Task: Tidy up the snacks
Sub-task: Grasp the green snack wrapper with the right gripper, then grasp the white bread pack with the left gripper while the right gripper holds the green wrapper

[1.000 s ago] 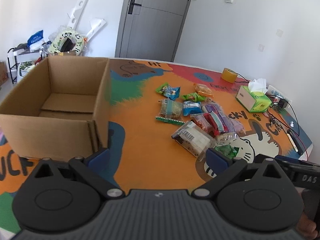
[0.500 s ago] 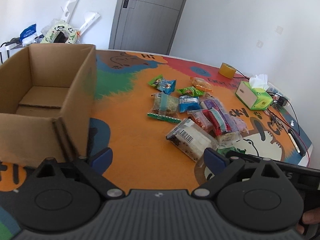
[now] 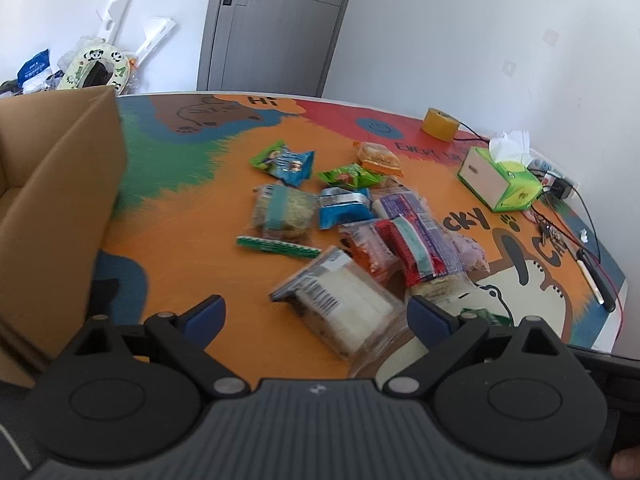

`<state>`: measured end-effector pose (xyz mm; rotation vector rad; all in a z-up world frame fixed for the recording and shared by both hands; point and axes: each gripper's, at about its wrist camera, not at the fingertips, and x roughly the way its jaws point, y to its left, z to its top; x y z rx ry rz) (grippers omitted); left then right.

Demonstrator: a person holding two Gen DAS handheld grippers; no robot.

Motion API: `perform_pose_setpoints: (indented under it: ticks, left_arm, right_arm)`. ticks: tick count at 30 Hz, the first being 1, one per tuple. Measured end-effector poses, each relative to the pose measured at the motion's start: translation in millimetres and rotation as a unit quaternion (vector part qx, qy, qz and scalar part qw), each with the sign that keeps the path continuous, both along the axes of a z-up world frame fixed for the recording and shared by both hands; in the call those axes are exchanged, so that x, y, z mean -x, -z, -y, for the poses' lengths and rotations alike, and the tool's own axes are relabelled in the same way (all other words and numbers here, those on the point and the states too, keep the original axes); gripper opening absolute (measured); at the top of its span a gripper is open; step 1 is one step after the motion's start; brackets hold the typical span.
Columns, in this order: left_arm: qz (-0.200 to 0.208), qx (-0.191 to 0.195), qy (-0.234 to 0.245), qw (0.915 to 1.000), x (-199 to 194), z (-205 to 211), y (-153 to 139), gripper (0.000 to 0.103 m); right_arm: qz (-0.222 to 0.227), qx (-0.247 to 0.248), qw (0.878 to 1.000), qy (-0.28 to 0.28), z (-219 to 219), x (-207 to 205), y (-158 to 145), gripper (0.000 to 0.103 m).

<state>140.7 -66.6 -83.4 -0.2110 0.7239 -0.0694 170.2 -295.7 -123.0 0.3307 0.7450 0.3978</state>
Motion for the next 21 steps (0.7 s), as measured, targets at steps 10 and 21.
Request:
perform_pose_setpoints:
  ticks: [10, 21]
  left_arm:
    - [-0.001, -0.031, -0.005, 0.9995, -21.3, 32.7, 4.3, 0.098]
    - [-0.014, -0.069, -0.033, 0.9970, -37.7, 39.8, 16.8, 0.098]
  right_arm:
    - [0.005, -0.005, 0.999, 0.033, 29.7, -3.2, 3.5, 0.036]
    - [0.020, 0.001, 0.999, 0.047, 33.6, 0.3, 11.4, 0.042]
